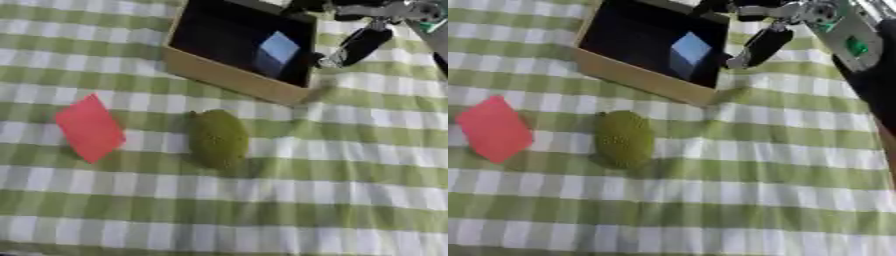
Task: Pick up objects on the table and place them in the box.
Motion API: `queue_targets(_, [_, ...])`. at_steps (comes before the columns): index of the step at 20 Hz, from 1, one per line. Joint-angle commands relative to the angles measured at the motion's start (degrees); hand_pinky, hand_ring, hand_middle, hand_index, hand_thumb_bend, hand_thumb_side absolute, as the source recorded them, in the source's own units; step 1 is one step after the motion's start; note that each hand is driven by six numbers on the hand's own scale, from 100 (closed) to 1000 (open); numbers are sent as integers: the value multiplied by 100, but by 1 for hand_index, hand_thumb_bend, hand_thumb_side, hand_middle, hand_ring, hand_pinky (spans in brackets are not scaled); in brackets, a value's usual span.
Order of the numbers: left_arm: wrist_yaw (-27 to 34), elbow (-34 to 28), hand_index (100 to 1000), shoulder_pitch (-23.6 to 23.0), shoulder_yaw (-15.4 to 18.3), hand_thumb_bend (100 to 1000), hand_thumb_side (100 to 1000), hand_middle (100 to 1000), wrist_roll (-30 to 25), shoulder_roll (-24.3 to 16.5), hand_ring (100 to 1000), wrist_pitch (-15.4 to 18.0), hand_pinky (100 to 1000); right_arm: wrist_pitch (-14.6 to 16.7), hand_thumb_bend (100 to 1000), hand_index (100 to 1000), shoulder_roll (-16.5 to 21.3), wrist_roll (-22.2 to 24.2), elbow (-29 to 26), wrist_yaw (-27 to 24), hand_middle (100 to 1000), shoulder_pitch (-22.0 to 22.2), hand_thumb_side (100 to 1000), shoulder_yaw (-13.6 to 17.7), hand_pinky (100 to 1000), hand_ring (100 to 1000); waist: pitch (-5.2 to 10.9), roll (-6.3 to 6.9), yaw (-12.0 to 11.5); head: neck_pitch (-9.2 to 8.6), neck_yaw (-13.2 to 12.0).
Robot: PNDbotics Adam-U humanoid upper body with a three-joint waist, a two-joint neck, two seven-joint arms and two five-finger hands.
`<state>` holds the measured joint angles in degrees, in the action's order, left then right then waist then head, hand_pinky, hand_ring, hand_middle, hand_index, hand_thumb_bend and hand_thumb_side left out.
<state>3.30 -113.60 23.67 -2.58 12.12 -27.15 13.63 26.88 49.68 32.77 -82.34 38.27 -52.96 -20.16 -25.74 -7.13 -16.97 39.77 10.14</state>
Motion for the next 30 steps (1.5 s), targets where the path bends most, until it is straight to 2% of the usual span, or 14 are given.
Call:
queue_targets(1, [11,-99,888,50,13,100,687,723,-16,-97,739,-4,749,25,308,998,128,31,-87,63,911,-110,465,105,1000,1000,220,-45,10,26,10])
queue_targets(6, [14,-99,886,48,12,100,682,723,-23,-95,739,-3,749,-39,253,992,145,-45,-204,-24,897,-93,452,166,1000,1000,248,-36,23,43,-18])
queue_targets(9, [-8,-99,886,67,19,100,667,725,-21,-121,740,-9,751,-246,108,982,257,-385,-613,-269,864,17,363,434,977,1000,273,1,53,67,-106])
queue_targets(10, [-34,-99,885,83,24,100,664,725,-22,-156,740,-15,752,-376,100,982,326,-578,-850,-385,862,95,345,585,972,1000,283,17,68,74,-151])
queue_targets(11, [-64,-99,885,103,29,100,651,725,-20,-202,741,-21,753,-520,100,975,396,-777,-1087,-497,844,183,268,730,954,989,294,34,84,87,-191])
queue_targets(13, [-179,-99,883,174,42,100,621,726,-1,-375,746,-51,757,-923,100,966,592,-1324,-1639,-799,807,467,208,1077,934,970,321,77,125,121,-257])
queue_targets(18, [-750,-99,893,371,21,116,554,746,-20,-1064,769,-204,774,-1891,100,930,1122,-2718,-2922,-1437,736,1612,100,1862,909,938,381,229,254,142,-302])
queue_targets(20, [-1009,-99,903,427,-11,160,525,759,-105,-1374,780,-250,785,-2112,100,908,1211,-3349,-3152,-1618,704,2009,100,2144,900,929,398,294,308,161,-301])
queue_targets(24, [-1577,-99,928,462,-30,237,474,784,-574,-2071,811,-278,824,-2088,100,894,1350,-4380,-3221,-1691,694,2710,100,2596,895,915,429,415,414,200,-319])
queue_targets(27, [-1818,-99,941,481,-46,280,512,806,-1104,-2517,829,-257,850,-2039,100,886,1369,-4820,-3224,-1555,684,3076,100,2778,892,906,454,474,469,221,-310])
queue_targets(30, [-2099,-96,951,566,-85,332,518,823,-1915,-2939,846,-214,875,-2070,100,882,1342,-5135,-3225,-1469,677,3325,100,2874,889,903,485,530,490,247,-304])
